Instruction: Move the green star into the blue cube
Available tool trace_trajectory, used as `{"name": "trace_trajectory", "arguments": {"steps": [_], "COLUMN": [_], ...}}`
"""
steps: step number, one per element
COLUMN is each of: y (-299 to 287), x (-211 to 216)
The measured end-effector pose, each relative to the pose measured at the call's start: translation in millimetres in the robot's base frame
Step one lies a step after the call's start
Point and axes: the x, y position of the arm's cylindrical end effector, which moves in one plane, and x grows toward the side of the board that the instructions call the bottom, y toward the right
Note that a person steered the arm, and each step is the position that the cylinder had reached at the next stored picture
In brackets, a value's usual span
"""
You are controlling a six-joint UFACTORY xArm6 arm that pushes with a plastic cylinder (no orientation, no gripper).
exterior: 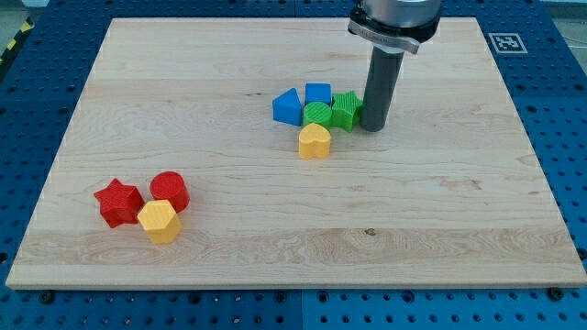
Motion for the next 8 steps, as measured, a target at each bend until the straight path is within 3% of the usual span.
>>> {"name": "trace_trajectory", "arguments": {"steps": [2, 5, 8], "y": [2.7, -2.4, 6.3], "x": [34.5, -14.8, 16.3]}}
